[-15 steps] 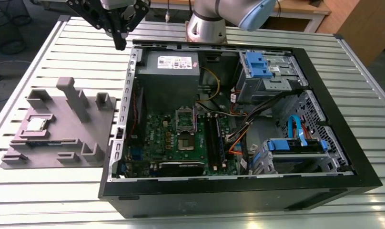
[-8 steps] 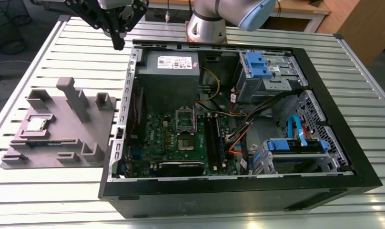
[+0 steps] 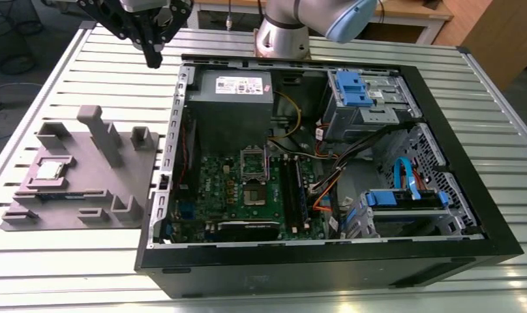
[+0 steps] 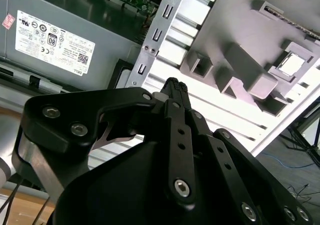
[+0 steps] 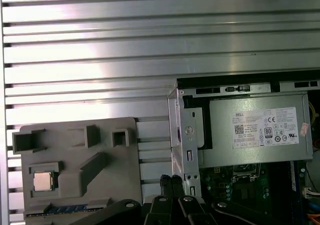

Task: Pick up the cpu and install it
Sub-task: 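Reach for the cpu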

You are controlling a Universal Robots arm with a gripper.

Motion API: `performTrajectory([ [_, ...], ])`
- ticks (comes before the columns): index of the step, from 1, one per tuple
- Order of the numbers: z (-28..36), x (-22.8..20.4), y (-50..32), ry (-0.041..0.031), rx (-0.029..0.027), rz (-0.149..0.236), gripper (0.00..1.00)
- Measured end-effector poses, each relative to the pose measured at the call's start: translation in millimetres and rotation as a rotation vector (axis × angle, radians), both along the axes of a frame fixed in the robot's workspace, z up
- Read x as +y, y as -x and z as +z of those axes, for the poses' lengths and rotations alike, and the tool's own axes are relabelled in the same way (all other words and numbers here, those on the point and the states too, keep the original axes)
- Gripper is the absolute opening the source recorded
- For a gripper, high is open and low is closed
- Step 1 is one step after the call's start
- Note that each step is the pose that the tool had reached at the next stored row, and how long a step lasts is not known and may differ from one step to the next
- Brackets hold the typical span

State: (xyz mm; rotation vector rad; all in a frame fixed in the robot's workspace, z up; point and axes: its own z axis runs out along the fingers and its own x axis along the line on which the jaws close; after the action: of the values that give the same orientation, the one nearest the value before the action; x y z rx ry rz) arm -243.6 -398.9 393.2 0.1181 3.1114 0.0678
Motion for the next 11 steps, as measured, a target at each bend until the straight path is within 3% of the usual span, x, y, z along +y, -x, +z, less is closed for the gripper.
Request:
performTrajectory([
  [11, 0.0, 0.0, 20.3, 0.0001, -0.0006, 0.0, 0.11],
])
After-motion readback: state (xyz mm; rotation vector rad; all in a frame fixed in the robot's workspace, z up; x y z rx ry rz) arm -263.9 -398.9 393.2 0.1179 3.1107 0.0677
